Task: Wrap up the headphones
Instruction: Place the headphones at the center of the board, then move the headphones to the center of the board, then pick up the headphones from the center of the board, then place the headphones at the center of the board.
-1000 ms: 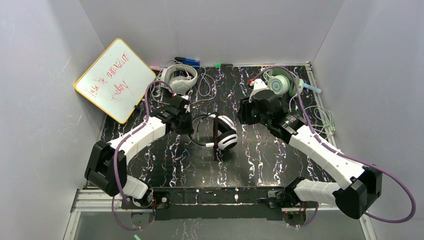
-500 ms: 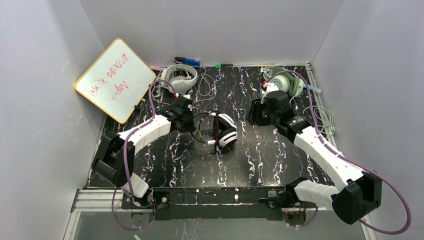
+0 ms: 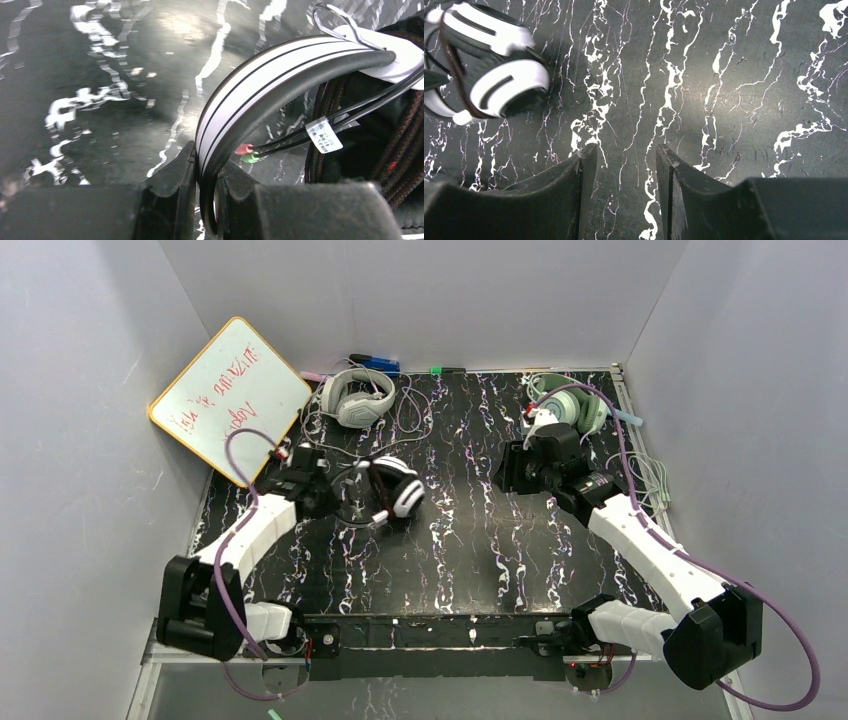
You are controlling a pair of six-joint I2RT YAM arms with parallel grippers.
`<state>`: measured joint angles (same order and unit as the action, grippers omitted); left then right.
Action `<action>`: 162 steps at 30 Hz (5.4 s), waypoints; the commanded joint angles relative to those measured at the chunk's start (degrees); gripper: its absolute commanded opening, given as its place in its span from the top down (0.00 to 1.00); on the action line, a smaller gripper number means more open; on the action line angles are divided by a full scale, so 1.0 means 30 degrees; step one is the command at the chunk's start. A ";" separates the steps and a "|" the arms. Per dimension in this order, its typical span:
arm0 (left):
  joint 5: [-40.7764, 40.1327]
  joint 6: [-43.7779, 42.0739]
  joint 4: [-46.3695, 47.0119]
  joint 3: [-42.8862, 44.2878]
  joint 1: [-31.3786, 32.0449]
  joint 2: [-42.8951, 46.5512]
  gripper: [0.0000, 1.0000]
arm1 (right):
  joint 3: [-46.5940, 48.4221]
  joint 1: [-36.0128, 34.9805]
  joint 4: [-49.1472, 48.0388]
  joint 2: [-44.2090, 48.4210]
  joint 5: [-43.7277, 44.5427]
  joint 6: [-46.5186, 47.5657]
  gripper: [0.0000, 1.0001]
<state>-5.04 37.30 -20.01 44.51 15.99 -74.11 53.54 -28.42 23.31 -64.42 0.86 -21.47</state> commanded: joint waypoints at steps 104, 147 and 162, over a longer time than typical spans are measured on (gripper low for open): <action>0.2699 -0.2146 0.0287 0.3396 0.5247 0.3592 0.02 | 1.1391 0.4379 0.2724 -1.2572 0.4449 0.1273 0.03; 0.1297 -0.1517 -0.1436 0.2238 0.5247 0.5205 0.01 | 0.6749 -1.0685 0.3379 -0.6792 0.4207 -0.3437 0.02; -0.4219 0.3828 -0.1313 0.1274 1.2662 0.4841 0.01 | 0.4648 -0.2382 0.4644 -0.7362 -0.0591 0.1378 0.02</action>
<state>-8.62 41.30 -23.57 47.88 47.31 -59.66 69.08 -37.12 35.31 -83.31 1.04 -19.49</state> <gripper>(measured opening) 0.983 0.982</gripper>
